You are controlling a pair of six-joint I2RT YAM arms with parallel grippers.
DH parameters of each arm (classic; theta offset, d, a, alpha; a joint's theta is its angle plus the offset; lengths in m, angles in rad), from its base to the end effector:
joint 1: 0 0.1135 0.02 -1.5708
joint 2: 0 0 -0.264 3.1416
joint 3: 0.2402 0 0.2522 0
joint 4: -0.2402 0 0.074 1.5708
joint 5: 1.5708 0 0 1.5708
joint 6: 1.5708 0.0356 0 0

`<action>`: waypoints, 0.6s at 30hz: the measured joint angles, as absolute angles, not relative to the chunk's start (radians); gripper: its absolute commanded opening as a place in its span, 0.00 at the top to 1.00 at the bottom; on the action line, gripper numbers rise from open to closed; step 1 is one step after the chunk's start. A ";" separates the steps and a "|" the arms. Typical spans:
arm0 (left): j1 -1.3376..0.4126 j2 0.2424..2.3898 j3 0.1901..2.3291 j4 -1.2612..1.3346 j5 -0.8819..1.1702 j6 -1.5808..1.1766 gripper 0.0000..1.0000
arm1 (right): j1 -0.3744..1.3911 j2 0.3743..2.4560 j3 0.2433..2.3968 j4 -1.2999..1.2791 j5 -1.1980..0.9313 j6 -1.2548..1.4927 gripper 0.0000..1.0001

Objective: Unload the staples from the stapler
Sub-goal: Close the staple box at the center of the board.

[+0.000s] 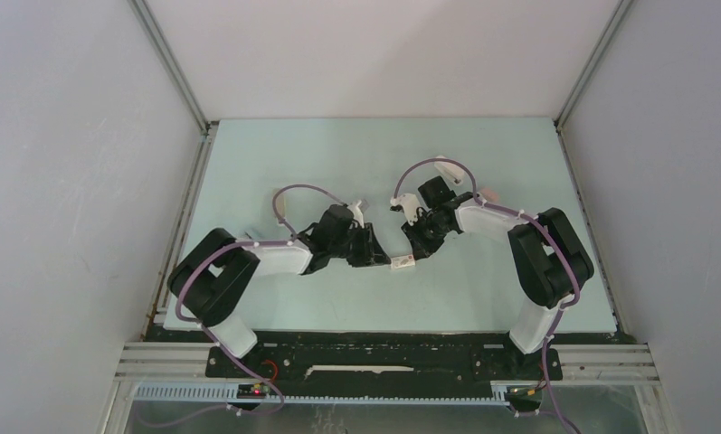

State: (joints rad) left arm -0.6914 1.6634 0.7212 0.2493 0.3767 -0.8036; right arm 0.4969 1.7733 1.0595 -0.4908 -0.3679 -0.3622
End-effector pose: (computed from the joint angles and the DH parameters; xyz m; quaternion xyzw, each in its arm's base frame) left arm 0.2377 -0.2137 0.1451 0.0296 0.8923 -0.4081 0.1909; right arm 0.2892 0.1714 0.1570 -0.4329 0.8650 0.1915 0.1665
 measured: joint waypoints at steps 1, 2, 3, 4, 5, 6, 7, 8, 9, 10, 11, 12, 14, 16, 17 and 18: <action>-0.691 1.650 0.716 0.246 0.369 -0.803 0.66 | 0.497 1.773 1.060 -0.491 -0.368 -0.362 0.71; -0.691 1.636 0.711 0.243 0.365 -0.803 0.66 | 0.497 1.773 1.060 -0.491 -0.368 -0.362 0.71; -0.690 1.620 0.704 0.242 0.357 -0.802 0.66 | 0.497 1.773 1.060 -0.491 -0.368 -0.362 0.71; -0.690 1.606 0.698 0.241 0.350 -0.802 0.66 | 0.497 1.773 1.060 -0.491 -0.368 -0.362 0.71; -0.689 1.589 0.688 0.242 0.342 -0.802 0.66 | 0.497 1.773 1.060 -0.491 -0.369 -0.362 0.71; -0.688 1.574 0.678 0.242 0.335 -0.801 0.66 | 0.497 1.773 1.060 -0.491 -0.369 -0.362 0.71; -0.686 1.557 0.668 0.242 0.326 -0.801 0.66 | 0.497 1.773 1.060 -0.491 -0.369 -0.362 0.71; -0.685 1.541 0.659 0.239 0.316 -0.799 0.66 | 0.497 1.773 1.060 -0.491 -0.369 -0.362 0.71; -0.683 1.529 0.653 0.237 0.309 -0.795 0.66 | 0.496 1.773 1.060 -0.491 -0.369 -0.362 0.71; -0.682 1.517 0.646 0.236 0.297 -0.793 0.66 | 0.496 1.773 1.060 -0.491 -0.369 -0.362 0.71; -0.681 1.506 0.642 0.234 0.286 -0.786 0.66 | 0.496 1.773 1.060 -0.491 -0.370 -0.362 0.71; -0.680 1.496 0.638 0.232 0.274 -0.783 0.66 | 0.495 1.773 1.060 -0.491 -0.371 -0.362 0.71; -0.678 1.480 0.632 0.221 0.252 -0.775 0.66 | 0.494 1.774 1.060 -0.491 -0.372 -0.362 0.71; -0.677 1.464 0.628 0.212 0.226 -0.764 0.66 | 0.493 1.774 1.060 -0.491 -0.374 -0.362 0.71; -0.677 1.460 0.628 0.206 0.213 -0.759 0.66 | 0.493 1.774 1.060 -0.491 -0.374 -0.362 0.71; -0.677 1.458 0.628 0.201 0.208 -0.756 0.66 | 0.493 1.774 1.060 -0.491 -0.375 -0.362 0.71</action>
